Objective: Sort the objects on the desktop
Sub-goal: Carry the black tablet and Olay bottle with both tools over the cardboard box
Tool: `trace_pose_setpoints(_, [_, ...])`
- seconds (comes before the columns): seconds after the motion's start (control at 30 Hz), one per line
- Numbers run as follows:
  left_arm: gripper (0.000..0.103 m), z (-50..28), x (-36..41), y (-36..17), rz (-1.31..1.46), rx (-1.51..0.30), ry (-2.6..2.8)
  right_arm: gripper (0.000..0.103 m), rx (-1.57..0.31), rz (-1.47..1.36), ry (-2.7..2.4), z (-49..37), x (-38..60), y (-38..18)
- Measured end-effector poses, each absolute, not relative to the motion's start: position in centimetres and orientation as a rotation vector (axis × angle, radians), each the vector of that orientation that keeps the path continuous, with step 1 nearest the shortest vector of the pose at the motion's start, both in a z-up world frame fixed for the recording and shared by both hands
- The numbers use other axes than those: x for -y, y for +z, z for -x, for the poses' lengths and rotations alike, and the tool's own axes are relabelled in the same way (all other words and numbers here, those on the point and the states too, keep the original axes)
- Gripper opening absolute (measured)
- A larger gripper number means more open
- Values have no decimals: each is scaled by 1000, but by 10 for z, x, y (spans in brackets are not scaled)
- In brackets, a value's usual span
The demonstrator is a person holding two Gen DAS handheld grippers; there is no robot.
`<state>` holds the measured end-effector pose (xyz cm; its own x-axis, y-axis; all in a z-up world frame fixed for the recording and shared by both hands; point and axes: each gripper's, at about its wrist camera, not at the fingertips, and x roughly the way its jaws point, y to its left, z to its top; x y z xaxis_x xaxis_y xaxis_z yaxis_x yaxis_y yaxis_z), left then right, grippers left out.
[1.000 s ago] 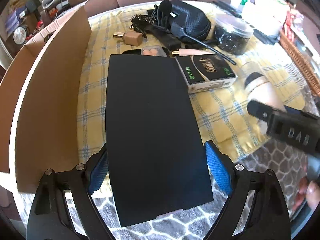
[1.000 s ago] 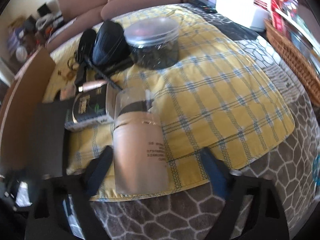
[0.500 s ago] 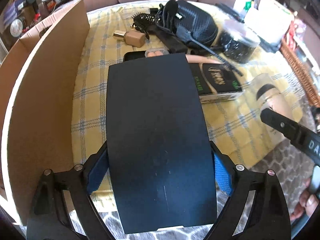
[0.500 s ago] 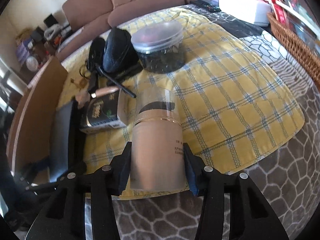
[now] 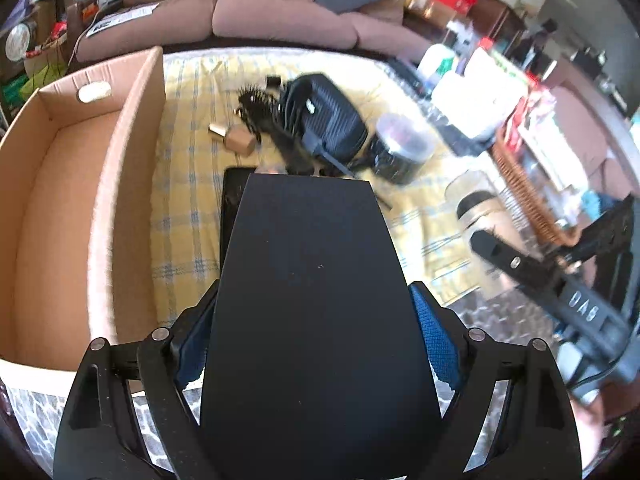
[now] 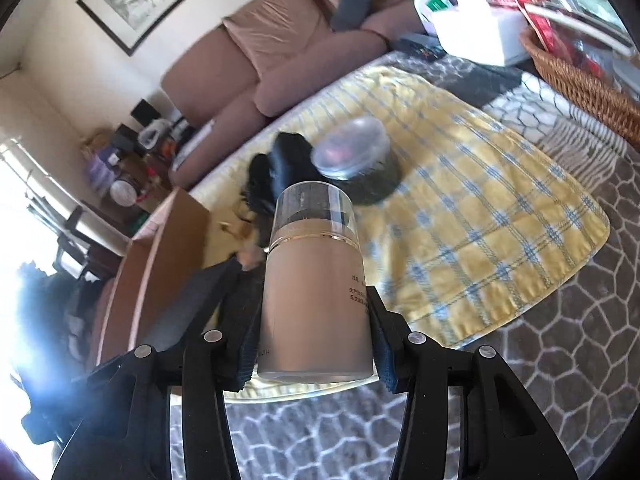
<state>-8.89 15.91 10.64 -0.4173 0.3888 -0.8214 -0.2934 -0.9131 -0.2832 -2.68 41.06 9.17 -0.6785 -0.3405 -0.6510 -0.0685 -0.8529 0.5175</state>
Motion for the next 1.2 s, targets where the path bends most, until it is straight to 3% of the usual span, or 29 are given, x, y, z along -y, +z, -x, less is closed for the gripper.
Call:
trace_pose_setpoints(0.43, [87, 97, -31, 182, 1265, 265, 2504, 48, 635, -1095, -2520, 31, -294, 147])
trace_pose_setpoints(0.87, [87, 128, 84, 120, 1439, 240, 2636, 48, 488, -1221, -2351, 73, -123, 120])
trace_pose_setpoints(1.2, [86, 141, 103, 89, 1477, 279, 2612, 48, 395, -1348, -2368, 101, -91, 84])
